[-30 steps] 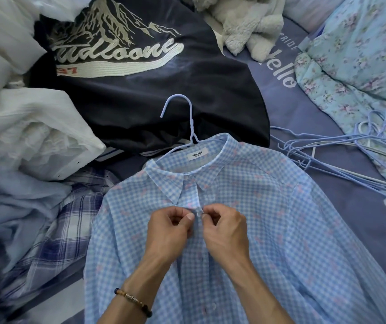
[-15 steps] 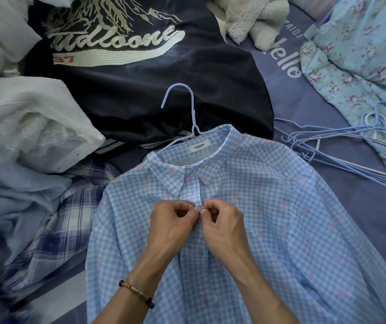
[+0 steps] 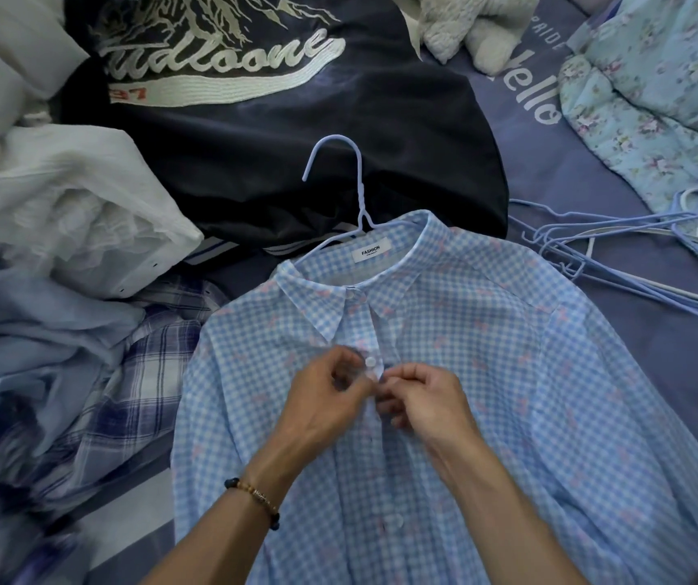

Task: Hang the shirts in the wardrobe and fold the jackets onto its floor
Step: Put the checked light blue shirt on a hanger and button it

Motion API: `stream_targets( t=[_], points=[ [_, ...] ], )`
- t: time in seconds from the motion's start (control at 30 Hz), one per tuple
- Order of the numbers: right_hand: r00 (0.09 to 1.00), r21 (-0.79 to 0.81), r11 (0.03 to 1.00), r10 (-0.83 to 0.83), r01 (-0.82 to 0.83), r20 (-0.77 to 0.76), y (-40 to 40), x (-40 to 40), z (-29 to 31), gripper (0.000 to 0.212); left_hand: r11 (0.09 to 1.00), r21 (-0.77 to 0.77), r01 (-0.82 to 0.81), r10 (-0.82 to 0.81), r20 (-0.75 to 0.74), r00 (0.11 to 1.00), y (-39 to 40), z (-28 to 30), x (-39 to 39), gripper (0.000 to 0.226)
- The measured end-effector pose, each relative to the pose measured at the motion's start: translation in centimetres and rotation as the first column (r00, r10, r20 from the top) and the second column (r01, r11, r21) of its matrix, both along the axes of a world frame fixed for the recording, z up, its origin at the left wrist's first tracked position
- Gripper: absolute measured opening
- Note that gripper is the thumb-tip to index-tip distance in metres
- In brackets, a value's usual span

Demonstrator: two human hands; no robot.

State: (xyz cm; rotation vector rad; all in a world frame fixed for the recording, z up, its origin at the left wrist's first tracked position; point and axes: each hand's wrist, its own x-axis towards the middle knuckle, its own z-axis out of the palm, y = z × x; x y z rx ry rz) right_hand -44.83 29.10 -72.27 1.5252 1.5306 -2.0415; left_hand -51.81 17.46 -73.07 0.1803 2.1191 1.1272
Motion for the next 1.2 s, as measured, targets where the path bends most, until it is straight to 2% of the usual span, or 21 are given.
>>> stream_targets(
  t=[0.07, 0.1, 0.17, 0.2, 0.27, 0.3, 0.4, 0.43, 0.53, 0.6, 0.67, 0.77, 0.83, 1.0, 1.13, 1.2],
  points=[
    [1.000, 0.122, 0.992, -0.018, 0.017, 0.012, 0.2, 1.2, -0.5, 0.021, 0.963, -0.208, 0.170, -0.174, 0.002, 0.985, -0.3, -0.6, 1.1, 0.046],
    [1.000, 0.188, 0.982, -0.006, 0.002, 0.023, 0.3, 1.9, -0.9, 0.025, 0.906, -0.330, 0.265, -0.297, -0.049, 0.954, -0.3, -0.8, 1.8, 0.058],
    [0.997, 0.280, 0.957, 0.073, -0.080, 0.037, 0.4, 3.4, -1.6, 0.029, 0.818, -0.465, 0.339, -0.445, -0.138, 0.885, 0.0, -1.0, 3.0, 0.064],
    [0.992, 0.300, 0.945, 0.124, -0.130, 0.040, 0.3, 4.1, -1.8, 0.029, 0.814, -0.475, 0.333, -0.452, -0.161, 0.877, 0.2, -1.0, 3.6, 0.063],
    [0.974, 0.370, 0.902, 0.223, -0.222, 0.041, -0.1, 5.1, -1.8, 0.028, 0.845, -0.454, 0.283, -0.407, -0.203, 0.891, 0.1, -0.9, 4.5, 0.057],
    [0.960, 0.458, 0.848, 0.278, -0.267, 0.045, -0.4, 5.4, -1.7, 0.027, 0.866, -0.434, 0.249, -0.372, -0.225, 0.901, -0.2, -0.8, 4.8, 0.051],
    [0.894, 0.718, 0.612, 0.448, -0.330, 0.029, -1.4, 5.6, -2.0, 0.014, 0.922, -0.377, 0.085, -0.196, -0.267, 0.944, -1.9, -0.3, 5.2, 0.021],
    [0.864, 0.746, 0.555, 0.500, -0.368, 0.054, -1.9, 5.6, -2.3, 0.011, 0.927, -0.373, 0.029, -0.133, -0.257, 0.957, -2.5, -0.2, 5.1, 0.016],
    [0.785, 0.746, 0.420, 0.580, -0.516, 0.217, -2.9, 5.1, -3.0, 0.016, 0.946, -0.319, -0.053, 0.006, -0.145, 0.989, -3.9, -0.4, 5.2, 0.026],
    [0.760, 0.737, 0.379, 0.590, -0.559, 0.273, -3.1, 4.8, -3.0, 0.019, 0.959, -0.271, -0.082, 0.081, -0.014, 0.997, -4.0, -0.4, 5.2, 0.028],
    [0.754, 0.704, 0.407, 0.594, -0.582, 0.280, -3.0, 4.6, -2.7, 0.016, 0.969, -0.176, -0.172, 0.200, 0.157, 0.967, -3.8, -0.2, 5.1, 0.023],
    [0.865, 0.632, 0.619, 0.468, -0.467, 0.181, -2.6, 4.7, -1.4, 0.011, 0.959, -0.029, -0.283, 0.274, 0.367, 0.889, -3.0, 0.8, 5.0, 0.020],
    [0.919, 0.611, 0.703, 0.377, -0.363, 0.113, -2.6, 5.1, -0.3, 0.013, 0.942, 0.033, -0.334, 0.288, 0.433, 0.854, -2.5, 1.5, 5.3, 0.021],
    [0.966, 0.687, 0.699, 0.260, -0.198, 0.014, -3.6, 6.0, 0.7, 0.010, 0.922, 0.078, -0.379, 0.295, 0.495, 0.818, -1.7, 2.4, 6.0, 0.015],
    [0.957, 0.741, 0.640, 0.288, -0.201, 0.010, -4.4, 6.2, 0.7, 0.011, 0.908, 0.081, -0.411, 0.321, 0.494, 0.808, -1.3, 3.0, 6.1, 0.014],
    [0.958, 0.715, 0.672, 0.286, -0.193, -0.010, -4.4, 6.2, 0.9, 0.012, 0.901, 0.075, -0.427, 0.338, 0.494, 0.801, -1.4, 3.0, 6.1, 0.016]
  ],
)
